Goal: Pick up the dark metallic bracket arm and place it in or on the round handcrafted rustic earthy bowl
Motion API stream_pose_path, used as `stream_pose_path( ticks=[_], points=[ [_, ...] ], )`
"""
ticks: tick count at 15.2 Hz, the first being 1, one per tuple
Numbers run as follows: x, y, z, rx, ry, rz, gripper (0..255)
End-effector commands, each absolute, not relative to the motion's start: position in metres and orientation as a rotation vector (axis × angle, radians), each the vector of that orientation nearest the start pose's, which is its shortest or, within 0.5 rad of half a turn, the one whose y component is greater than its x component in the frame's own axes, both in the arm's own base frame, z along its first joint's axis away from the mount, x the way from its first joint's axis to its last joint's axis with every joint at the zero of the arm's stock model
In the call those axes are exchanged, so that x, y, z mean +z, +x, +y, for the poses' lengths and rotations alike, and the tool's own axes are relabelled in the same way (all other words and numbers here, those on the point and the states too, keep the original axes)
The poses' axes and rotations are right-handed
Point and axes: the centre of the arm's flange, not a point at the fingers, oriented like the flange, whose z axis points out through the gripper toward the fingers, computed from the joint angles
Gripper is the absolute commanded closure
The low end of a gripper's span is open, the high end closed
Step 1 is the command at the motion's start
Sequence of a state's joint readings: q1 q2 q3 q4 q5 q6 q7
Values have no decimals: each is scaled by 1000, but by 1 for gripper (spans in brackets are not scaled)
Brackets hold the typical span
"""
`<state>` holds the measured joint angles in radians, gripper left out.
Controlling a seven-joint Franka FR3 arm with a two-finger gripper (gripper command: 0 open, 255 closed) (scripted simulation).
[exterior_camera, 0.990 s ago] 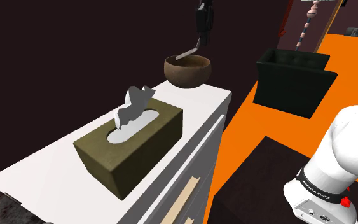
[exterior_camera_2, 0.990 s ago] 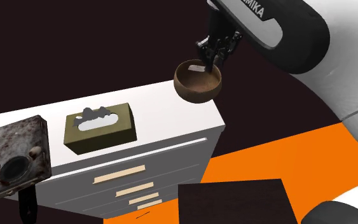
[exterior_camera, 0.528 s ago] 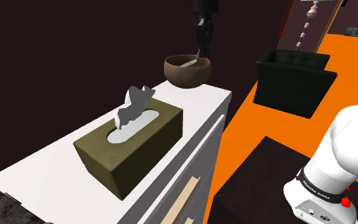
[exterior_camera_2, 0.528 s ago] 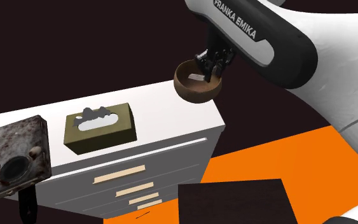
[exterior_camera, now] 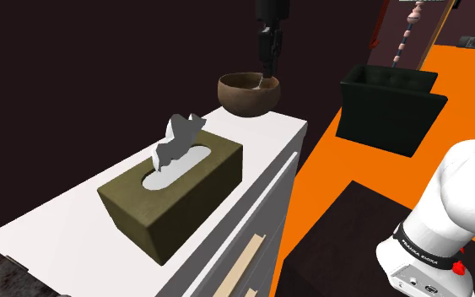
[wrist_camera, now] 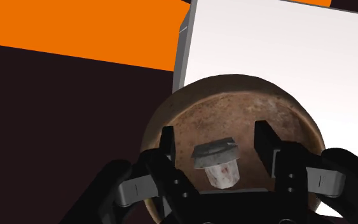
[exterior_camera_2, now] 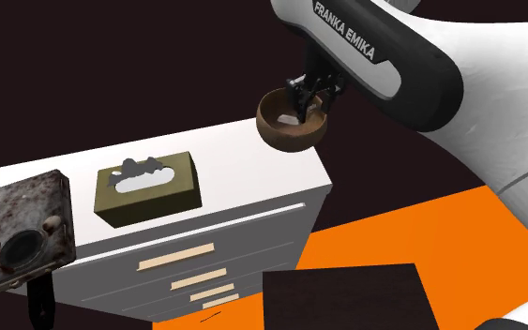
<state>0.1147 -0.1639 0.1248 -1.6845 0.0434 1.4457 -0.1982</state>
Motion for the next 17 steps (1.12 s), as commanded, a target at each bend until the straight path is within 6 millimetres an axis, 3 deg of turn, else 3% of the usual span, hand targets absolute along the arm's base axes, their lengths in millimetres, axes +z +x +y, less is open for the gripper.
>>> stream_pose_path(
  ticks=[1,5,9,17],
  points=[
    [646,473,126,119,-3043,-679,0],
    [646,473,126,119,-3043,-679,0],
    [696,477,126,119,-3043,-679,0],
    [696,477,126,119,-3043,-679,0]
  ],
)
